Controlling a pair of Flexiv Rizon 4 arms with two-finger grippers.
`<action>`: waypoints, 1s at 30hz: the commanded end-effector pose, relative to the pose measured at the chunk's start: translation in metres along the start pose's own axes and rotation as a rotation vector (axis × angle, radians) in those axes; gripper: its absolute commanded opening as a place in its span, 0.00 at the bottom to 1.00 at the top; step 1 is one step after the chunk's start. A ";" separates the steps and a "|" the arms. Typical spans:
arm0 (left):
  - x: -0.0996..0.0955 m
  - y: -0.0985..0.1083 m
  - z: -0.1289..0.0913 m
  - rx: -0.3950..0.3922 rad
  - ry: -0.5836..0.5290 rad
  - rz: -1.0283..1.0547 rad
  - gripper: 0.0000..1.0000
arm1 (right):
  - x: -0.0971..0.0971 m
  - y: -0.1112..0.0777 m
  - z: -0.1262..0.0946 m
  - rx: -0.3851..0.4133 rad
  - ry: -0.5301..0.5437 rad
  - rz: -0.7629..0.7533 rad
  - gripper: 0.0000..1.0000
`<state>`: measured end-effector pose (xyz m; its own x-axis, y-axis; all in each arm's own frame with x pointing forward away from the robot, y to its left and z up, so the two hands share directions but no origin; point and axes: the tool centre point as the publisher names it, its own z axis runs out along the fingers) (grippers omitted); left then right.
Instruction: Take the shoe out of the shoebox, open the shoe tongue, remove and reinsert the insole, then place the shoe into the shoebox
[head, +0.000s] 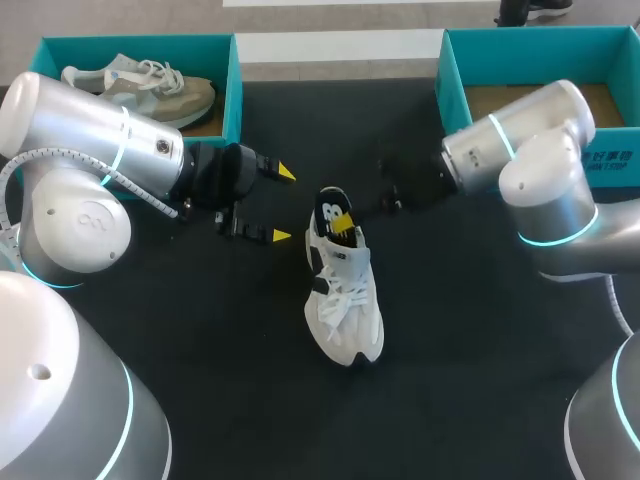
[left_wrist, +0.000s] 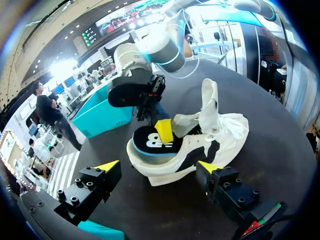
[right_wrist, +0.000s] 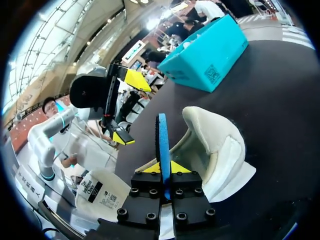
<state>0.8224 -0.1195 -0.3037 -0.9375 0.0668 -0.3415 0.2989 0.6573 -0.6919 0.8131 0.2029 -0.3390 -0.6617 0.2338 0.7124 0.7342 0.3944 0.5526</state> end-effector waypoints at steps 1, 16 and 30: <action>0.000 -0.001 0.000 -0.005 0.000 0.000 1.00 | 0.008 0.011 -0.007 0.009 -0.011 -0.012 0.00; 0.000 -0.001 0.000 -0.005 0.000 0.000 1.00 | 0.002 0.019 -0.004 0.057 0.011 -0.056 0.25; 0.000 -0.001 0.000 -0.005 0.000 0.000 1.00 | -0.004 0.001 -0.004 0.226 -0.023 -0.129 0.30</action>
<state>0.8223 -0.1195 -0.3037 -0.9375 0.0670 -0.3415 0.2990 0.6572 -0.6918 0.8120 0.1956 -0.3406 -0.7540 0.1891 0.6290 0.6013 0.5840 0.5453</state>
